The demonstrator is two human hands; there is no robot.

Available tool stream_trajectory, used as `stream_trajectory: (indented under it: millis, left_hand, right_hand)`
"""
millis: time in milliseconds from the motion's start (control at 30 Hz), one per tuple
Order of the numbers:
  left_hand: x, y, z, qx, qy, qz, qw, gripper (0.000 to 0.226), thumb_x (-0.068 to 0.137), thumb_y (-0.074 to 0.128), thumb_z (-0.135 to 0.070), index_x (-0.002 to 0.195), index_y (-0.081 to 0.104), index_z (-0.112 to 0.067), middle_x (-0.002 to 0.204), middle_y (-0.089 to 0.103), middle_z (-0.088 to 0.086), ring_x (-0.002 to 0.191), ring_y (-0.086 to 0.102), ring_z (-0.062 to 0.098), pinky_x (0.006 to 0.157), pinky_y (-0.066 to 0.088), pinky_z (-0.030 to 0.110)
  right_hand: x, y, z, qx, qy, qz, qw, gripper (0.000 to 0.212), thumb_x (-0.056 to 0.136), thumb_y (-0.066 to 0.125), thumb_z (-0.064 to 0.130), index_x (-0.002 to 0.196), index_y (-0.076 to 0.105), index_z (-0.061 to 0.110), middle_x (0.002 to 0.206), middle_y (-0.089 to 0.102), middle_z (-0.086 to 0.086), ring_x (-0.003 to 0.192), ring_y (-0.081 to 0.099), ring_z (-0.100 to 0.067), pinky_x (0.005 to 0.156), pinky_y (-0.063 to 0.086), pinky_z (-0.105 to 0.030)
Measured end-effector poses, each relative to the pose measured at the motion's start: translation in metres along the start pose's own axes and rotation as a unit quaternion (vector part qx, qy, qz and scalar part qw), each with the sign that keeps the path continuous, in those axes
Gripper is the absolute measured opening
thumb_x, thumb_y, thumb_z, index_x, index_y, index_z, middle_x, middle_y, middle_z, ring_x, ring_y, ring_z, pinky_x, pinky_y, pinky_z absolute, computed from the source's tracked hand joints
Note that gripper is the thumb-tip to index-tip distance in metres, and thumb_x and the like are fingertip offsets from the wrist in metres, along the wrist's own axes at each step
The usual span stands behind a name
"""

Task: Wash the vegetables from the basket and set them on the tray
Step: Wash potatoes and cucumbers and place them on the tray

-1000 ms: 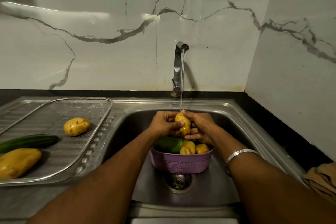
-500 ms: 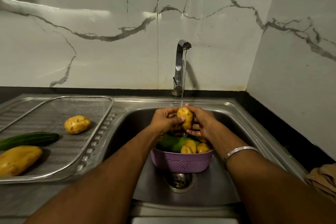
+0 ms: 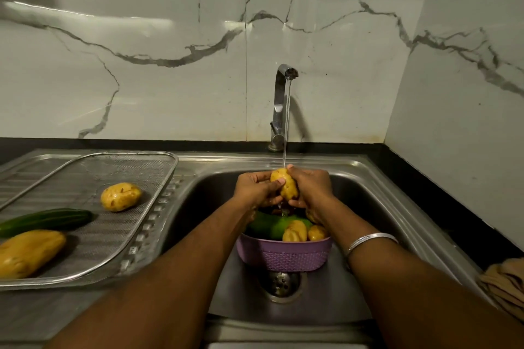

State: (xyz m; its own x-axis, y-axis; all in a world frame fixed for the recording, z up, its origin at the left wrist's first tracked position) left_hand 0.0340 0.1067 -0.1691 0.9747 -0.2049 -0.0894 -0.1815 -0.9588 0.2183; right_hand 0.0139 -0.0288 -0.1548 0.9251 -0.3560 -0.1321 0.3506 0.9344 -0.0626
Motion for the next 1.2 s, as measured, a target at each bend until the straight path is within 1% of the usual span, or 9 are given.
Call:
stream_trajectory:
  millis: [100, 300, 533, 733, 900, 967, 1033, 1100, 1200]
  left_hand:
    - [0.001, 0.0, 0.001, 0.026, 0.004, -0.018, 0.999, 0.024, 0.09, 0.071, -0.001, 0.114, 0.07, 0.003, 0.094, 0.073, 0.017, 0.069, 0.07, 0.02, 0.06, 0.06, 0.025]
    - [0.003, -0.006, 0.004, 0.024, -0.008, -0.037, 0.999, 0.024, 0.09, 0.071, -0.003, 0.114, 0.07, 0.003, 0.092, 0.074, 0.018, 0.072, 0.071, 0.022, 0.061, 0.061, 0.025]
    - [0.0, 0.0, 0.001, 0.029, 0.017, 0.005, 0.999, 0.018, 0.091, 0.073, -0.01, 0.108, 0.074, -0.005, 0.092, 0.076, 0.016, 0.075, 0.072, 0.023, 0.067, 0.062, 0.029]
    - [0.005, 0.015, 0.006, 0.129, 0.124, -0.011, 0.984, 0.022, 0.101, 0.06, -0.016, 0.119, 0.071, -0.013, 0.108, 0.076, 0.01, 0.104, 0.071, 0.025, 0.092, 0.059, 0.042]
    - [0.003, 0.034, 0.006, -0.002, 0.078, -0.068, 0.995, 0.026, 0.106, 0.05, -0.026, 0.116, 0.072, -0.016, 0.105, 0.075, 0.011, 0.099, 0.073, 0.025, 0.083, 0.062, 0.043]
    - [0.004, 0.03, 0.002, -0.044, 0.039, -0.076, 0.995, 0.028, 0.106, 0.049, -0.027, 0.112, 0.072, -0.014, 0.086, 0.074, 0.011, 0.074, 0.075, 0.022, 0.059, 0.062, 0.034]
    - [0.003, 0.025, -0.003, -0.059, 0.0, -0.068, 0.996, 0.029, 0.107, 0.046, -0.026, 0.112, 0.07, -0.011, 0.059, 0.064, 0.005, 0.038, 0.057, 0.01, 0.037, 0.044, 0.019]
    - [0.004, 0.019, -0.005, -0.047, -0.019, -0.053, 0.997, 0.031, 0.108, 0.044, -0.026, 0.113, 0.069, -0.008, 0.052, 0.06, 0.002, 0.031, 0.048, 0.007, 0.035, 0.039, 0.016]
    - [0.005, 0.016, -0.009, -0.03, -0.015, 0.021, 0.999, 0.034, 0.109, 0.04, -0.019, 0.126, 0.064, -0.001, 0.07, 0.062, 0.008, 0.043, 0.052, 0.008, 0.043, 0.046, 0.021]
  right_hand:
    - [0.006, 0.003, -0.004, -0.073, -0.081, 0.001, 0.994, 0.028, 0.1, 0.063, 0.03, 0.112, 0.076, 0.007, 0.092, 0.075, -0.018, 0.061, 0.071, -0.027, 0.04, 0.054, -0.026]
    - [0.008, 0.001, -0.01, -0.044, -0.039, 0.119, 0.991, 0.033, 0.1, 0.064, 0.016, 0.132, 0.066, 0.011, 0.115, 0.072, -0.017, 0.087, 0.077, -0.032, 0.064, 0.065, -0.041]
    - [0.004, 0.001, -0.01, -0.012, -0.079, -0.007, 0.997, 0.027, 0.09, 0.076, 0.035, 0.108, 0.079, 0.014, 0.092, 0.077, -0.012, 0.071, 0.077, -0.028, 0.053, 0.061, -0.036]
    - [-0.003, -0.006, -0.005, 0.101, 0.008, 0.046, 0.994, 0.02, 0.094, 0.072, 0.024, 0.111, 0.074, 0.015, 0.097, 0.075, -0.015, 0.083, 0.077, -0.035, 0.049, 0.061, -0.033]
    - [-0.002, -0.01, 0.0, 0.094, -0.01, 0.052, 0.994, 0.016, 0.097, 0.068, 0.02, 0.112, 0.074, 0.015, 0.103, 0.075, -0.016, 0.091, 0.076, -0.036, 0.059, 0.064, -0.037]
    - [-0.001, -0.01, -0.002, 0.087, -0.01, 0.082, 0.993, 0.019, 0.097, 0.068, 0.016, 0.116, 0.072, 0.018, 0.108, 0.074, -0.015, 0.089, 0.076, -0.034, 0.063, 0.065, -0.038]
    - [-0.001, -0.007, -0.004, 0.072, -0.01, 0.119, 0.99, 0.03, 0.094, 0.07, 0.009, 0.123, 0.07, 0.017, 0.115, 0.073, -0.015, 0.093, 0.076, -0.032, 0.068, 0.065, -0.038]
    - [0.001, -0.004, -0.007, 0.065, -0.015, 0.131, 0.989, 0.039, 0.091, 0.072, 0.003, 0.127, 0.069, 0.016, 0.117, 0.072, -0.015, 0.094, 0.076, -0.033, 0.07, 0.065, -0.038]
    - [0.002, -0.007, -0.006, 0.098, -0.013, 0.108, 0.989, 0.04, 0.092, 0.07, 0.0, 0.129, 0.066, 0.014, 0.115, 0.073, -0.017, 0.09, 0.076, -0.035, 0.07, 0.065, -0.04]
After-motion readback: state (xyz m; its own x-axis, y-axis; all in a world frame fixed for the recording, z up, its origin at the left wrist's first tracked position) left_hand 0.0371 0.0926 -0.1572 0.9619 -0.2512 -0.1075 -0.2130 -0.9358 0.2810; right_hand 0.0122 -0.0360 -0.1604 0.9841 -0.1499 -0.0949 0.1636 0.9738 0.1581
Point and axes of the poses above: each hand's wrist, its own x-axis towards the middle knuckle, its own y-axis out of the palm, z = x × y, the point moved 1 cm from there along x, towards the middle knuckle
